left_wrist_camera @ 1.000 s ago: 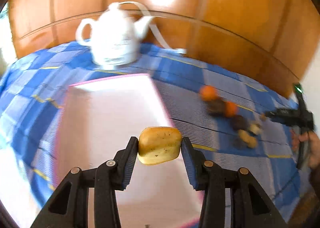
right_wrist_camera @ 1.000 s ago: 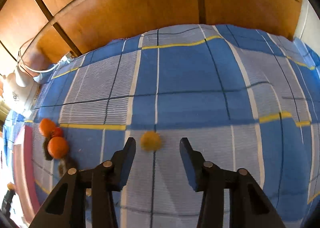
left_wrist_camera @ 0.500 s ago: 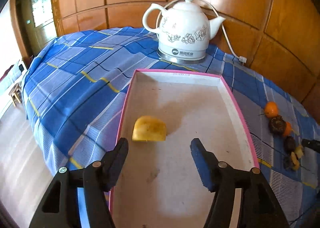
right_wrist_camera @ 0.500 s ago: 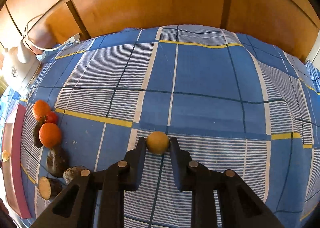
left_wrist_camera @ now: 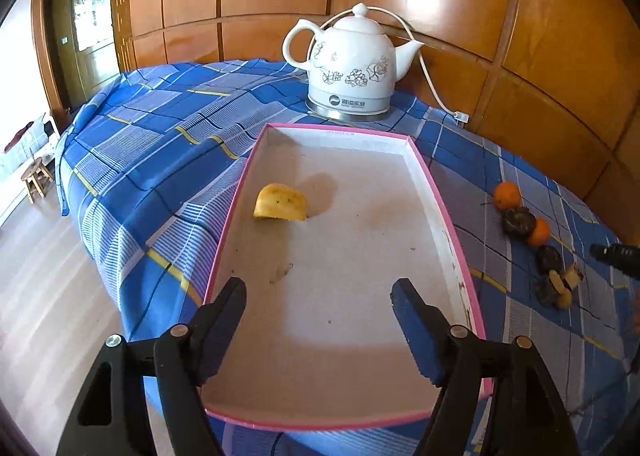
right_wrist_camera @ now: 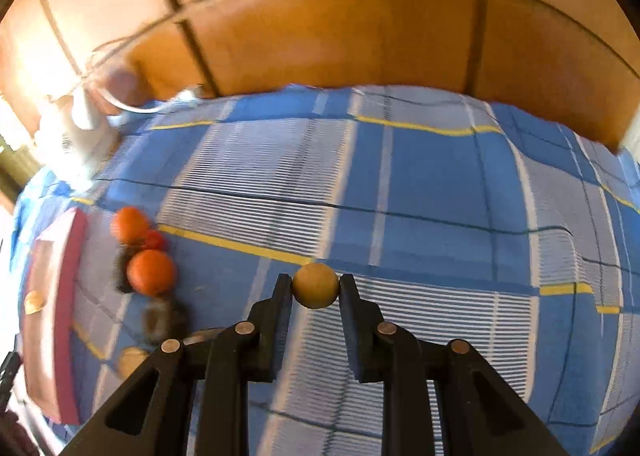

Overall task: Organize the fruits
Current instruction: 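Drop the yellow bun in the tray with left tool while right tool grasps yellow fruit, then carry the small yellow fruit into the pink tray and open the right tool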

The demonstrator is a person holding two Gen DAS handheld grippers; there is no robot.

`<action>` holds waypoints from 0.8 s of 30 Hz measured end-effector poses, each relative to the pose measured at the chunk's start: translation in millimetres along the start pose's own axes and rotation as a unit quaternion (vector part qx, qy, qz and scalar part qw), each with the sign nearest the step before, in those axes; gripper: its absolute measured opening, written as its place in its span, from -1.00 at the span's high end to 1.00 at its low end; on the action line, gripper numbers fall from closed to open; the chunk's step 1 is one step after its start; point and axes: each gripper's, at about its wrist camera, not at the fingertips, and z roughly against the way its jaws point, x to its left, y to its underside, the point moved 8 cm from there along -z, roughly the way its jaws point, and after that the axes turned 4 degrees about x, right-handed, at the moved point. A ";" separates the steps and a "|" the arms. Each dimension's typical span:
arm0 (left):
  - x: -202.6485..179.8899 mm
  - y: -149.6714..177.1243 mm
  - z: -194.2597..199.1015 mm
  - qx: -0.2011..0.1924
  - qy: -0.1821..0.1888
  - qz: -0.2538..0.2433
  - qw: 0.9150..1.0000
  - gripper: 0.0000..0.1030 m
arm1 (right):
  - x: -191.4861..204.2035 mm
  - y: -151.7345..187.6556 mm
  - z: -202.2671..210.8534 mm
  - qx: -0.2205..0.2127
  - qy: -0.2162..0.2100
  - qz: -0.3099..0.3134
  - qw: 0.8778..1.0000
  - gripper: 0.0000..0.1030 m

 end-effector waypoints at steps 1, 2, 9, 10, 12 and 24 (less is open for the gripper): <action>-0.4 1.2 1.9 -0.002 -0.003 -0.002 1.000 -0.49 | 7.3 -0.2 2.3 -0.003 -0.009 0.009 1.000 0.54; -0.7 2.0 3.5 -0.005 -0.007 -0.005 1.000 -0.51 | 16.3 0.2 5.3 -0.006 -0.019 0.022 1.000 0.54; 3.7 1.6 17.9 -0.036 -0.038 -0.017 0.998 -0.66 | 84.2 13.1 17.3 -0.001 -0.080 0.095 0.992 0.54; 4.8 1.1 19.1 -0.039 -0.038 -0.016 0.998 -0.66 | 96.3 17.4 18.8 0.004 -0.091 0.108 0.990 0.54; 7.4 0.1 20.4 -0.040 -0.037 -0.014 0.998 -0.67 | 116.7 26.9 20.7 0.013 -0.105 0.126 0.986 0.54; 30.3 9.6 19.7 -0.036 -0.036 0.013 0.999 -0.71 | 258.0 79.2 24.5 0.041 -0.198 0.223 0.953 0.54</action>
